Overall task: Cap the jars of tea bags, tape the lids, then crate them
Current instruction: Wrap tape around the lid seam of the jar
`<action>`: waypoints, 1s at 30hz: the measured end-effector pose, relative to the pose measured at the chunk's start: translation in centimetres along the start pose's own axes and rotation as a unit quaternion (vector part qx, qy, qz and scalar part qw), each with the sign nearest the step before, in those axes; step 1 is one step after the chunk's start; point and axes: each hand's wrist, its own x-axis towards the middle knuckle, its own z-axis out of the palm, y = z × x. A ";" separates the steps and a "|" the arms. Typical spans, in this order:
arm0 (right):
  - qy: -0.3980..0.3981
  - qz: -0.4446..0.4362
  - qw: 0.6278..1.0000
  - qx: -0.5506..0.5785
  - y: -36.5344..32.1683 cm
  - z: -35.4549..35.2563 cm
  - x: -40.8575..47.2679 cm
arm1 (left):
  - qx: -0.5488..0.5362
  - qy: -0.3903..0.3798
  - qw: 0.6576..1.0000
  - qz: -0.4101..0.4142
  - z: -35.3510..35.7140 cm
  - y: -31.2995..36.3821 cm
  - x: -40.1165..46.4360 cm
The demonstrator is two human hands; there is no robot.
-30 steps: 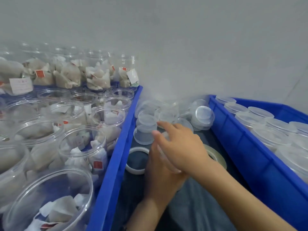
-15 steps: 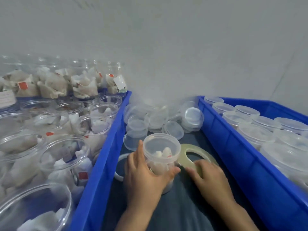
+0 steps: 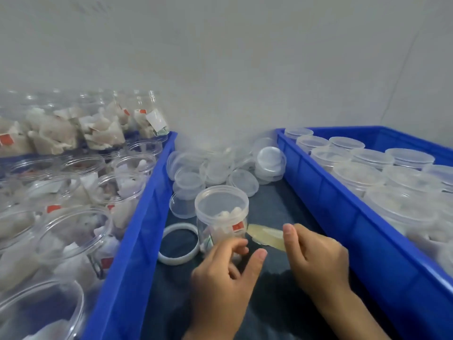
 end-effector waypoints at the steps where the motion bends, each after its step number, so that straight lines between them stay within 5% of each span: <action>1: 0.001 -0.002 1.000 -0.003 0.0 0.0 0.0 | -0.015 -0.009 1.000 -0.018 0.1 0.0 0.0; 18: -0.041 0.015 0.999 0.013 0.3 0.2 -0.5 | -0.195 -0.071 0.938 -0.277 1.2 0.3 0.4; 23: -0.054 0.009 0.998 0.013 0.5 0.2 -0.6 | -0.184 -0.088 0.947 -0.249 0.9 0.3 0.4; 28: -0.099 -0.001 0.995 -0.032 0.4 0.4 -0.6 | -0.012 -0.049 0.998 -0.027 0.5 0.2 -0.1; 30: -0.127 0.012 0.991 -0.031 0.4 0.4 -0.5 | -0.001 -0.049 0.999 -0.015 0.4 0.2 -0.3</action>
